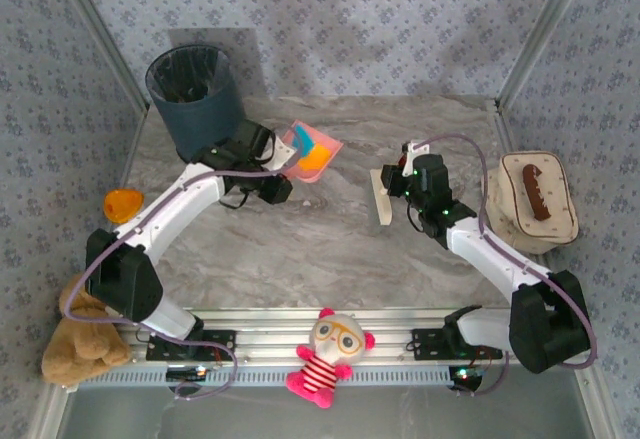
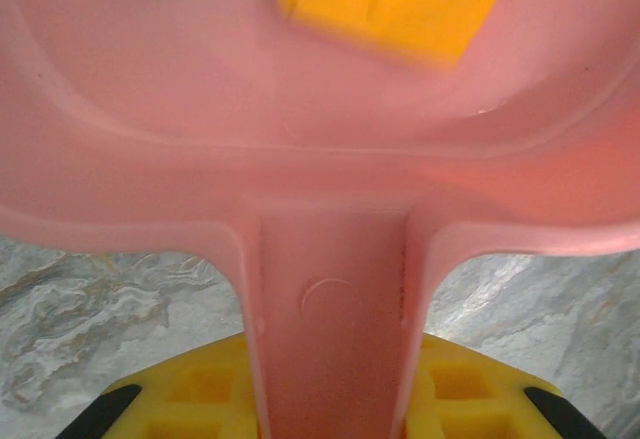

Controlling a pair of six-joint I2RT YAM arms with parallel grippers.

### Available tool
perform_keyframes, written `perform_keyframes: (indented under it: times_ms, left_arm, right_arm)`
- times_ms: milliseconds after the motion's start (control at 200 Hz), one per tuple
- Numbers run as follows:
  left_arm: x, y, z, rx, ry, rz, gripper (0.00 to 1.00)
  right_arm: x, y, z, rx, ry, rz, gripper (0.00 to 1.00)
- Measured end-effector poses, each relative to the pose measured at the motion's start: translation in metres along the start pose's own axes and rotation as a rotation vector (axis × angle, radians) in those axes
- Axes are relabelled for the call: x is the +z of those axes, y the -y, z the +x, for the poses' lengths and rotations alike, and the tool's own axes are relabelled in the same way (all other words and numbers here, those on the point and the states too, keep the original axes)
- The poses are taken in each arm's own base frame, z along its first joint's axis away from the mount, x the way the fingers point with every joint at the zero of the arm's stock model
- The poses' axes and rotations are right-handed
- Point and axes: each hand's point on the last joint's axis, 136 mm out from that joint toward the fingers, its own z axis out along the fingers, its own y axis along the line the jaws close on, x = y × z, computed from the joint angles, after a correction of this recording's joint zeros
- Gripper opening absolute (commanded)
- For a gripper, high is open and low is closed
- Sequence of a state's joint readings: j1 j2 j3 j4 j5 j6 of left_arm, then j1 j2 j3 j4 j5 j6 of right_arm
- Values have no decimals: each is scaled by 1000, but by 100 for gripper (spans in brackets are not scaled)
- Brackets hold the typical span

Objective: Sweep away the paper scraps from the table

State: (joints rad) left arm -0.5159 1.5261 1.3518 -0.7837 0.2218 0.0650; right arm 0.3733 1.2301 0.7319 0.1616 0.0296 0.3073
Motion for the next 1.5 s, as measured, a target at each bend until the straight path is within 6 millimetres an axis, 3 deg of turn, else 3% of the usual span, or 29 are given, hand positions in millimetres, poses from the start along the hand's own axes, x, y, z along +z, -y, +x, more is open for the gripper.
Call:
perform_keyframes:
  times_ms: [285, 795, 1069, 1499]
  left_arm:
    - [-14, -2, -13, -97, 49, 100, 0]
    - [-88, -26, -79, -287, 285, 233, 0]
    - [-121, -59, -108, -400, 394, 220, 0]
    - [-129, -124, -129, -672, 487, 273, 0]
  right_arm:
    - [0, 0, 0, 1, 0, 1, 0]
    - [0, 0, 0, 1, -1, 1, 0]
    - [0, 1, 3, 1, -11, 5, 0]
    - [0, 2, 3, 12, -14, 7, 0]
